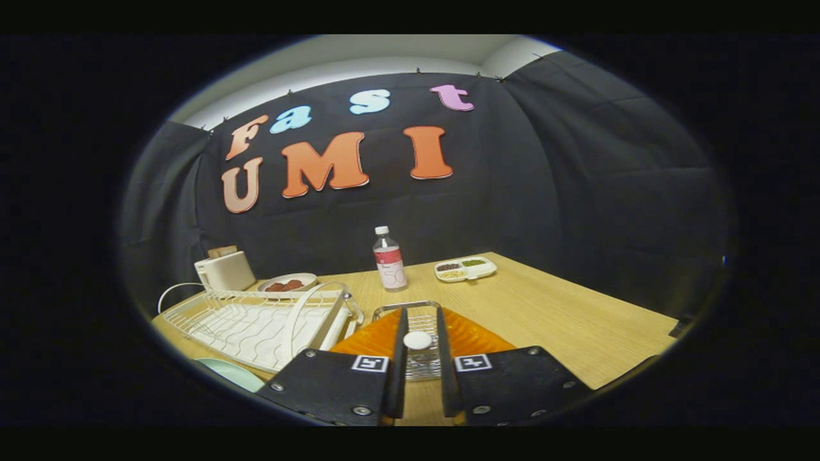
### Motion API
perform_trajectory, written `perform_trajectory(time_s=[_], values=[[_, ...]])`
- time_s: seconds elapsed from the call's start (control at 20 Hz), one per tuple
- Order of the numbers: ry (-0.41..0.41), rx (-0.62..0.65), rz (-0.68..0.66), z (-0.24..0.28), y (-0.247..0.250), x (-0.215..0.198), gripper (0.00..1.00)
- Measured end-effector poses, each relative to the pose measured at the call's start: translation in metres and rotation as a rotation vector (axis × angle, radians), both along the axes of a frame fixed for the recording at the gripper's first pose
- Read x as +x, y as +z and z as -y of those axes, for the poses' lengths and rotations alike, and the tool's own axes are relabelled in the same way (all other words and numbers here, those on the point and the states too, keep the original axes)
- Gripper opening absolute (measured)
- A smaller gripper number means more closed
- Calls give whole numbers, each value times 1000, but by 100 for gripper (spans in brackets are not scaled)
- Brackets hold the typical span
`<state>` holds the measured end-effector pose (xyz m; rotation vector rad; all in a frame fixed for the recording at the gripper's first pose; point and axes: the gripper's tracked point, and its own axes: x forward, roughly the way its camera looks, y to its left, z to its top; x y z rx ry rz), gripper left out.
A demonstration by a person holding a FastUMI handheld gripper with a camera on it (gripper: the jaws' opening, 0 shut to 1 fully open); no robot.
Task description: Take the plate from the dish rack, then take the spoon from the basket and place it into the plate.
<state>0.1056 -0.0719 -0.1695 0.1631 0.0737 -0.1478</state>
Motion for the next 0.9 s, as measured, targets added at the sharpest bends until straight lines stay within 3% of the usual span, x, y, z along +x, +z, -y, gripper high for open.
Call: perform_trajectory(time_s=[0.1,0.2,0.9], values=[[-17,1,2,3,2,2,12],[-27,4,24,4,10,1,7],[13,-76,161,-19,95,-27,5]])
